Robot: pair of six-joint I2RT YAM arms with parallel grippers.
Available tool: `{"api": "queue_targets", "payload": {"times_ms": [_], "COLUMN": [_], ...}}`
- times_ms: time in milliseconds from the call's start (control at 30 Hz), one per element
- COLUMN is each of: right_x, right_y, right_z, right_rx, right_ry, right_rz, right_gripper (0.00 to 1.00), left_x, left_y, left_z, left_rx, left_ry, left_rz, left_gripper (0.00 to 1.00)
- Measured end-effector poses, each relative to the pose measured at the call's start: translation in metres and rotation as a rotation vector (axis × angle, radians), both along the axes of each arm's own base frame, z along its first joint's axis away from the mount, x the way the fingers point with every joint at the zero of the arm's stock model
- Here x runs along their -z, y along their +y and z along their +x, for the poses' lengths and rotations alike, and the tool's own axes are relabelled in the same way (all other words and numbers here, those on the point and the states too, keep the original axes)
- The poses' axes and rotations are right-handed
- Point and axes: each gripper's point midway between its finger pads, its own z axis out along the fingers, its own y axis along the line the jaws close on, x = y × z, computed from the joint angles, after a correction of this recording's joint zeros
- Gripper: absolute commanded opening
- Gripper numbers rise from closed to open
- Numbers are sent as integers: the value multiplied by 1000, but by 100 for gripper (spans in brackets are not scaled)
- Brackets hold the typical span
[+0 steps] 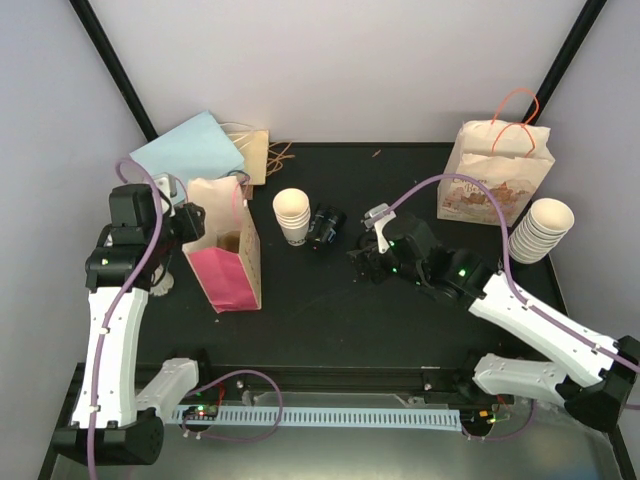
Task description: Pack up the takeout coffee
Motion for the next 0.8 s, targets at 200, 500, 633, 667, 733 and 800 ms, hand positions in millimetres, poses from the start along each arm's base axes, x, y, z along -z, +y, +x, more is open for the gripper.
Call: {"api": "queue_targets", "payload": {"times_ms": [200, 500, 633, 667, 733, 800], "right_x": [8, 8, 8, 8, 8, 8], "right_y": [3, 5, 6, 6, 6, 7], "right_z": [2, 1, 0, 0, 0, 0], "right_rx": [-1, -9, -15, -15, -16, -18], "right_ry": [19, 23, 27, 27, 27, 28], "right_rz": [-19, -14, -12, -12, -11, -9], "right_gripper": [89, 89, 89, 89, 89, 89], "left_x": [4, 21, 20, 18, 12, 5], "left_y": [-2, 4, 2, 0, -4, -7], "left_z": [-2, -10, -11, -12, -13, -15], "left_rx": [13, 1, 15, 24, 44, 56], "left_ry": [19, 102, 101, 94, 72, 53], "left_rz": [-5, 38, 38, 31, 15, 7], "left_gripper": [64, 68, 67, 67, 67, 68]}}
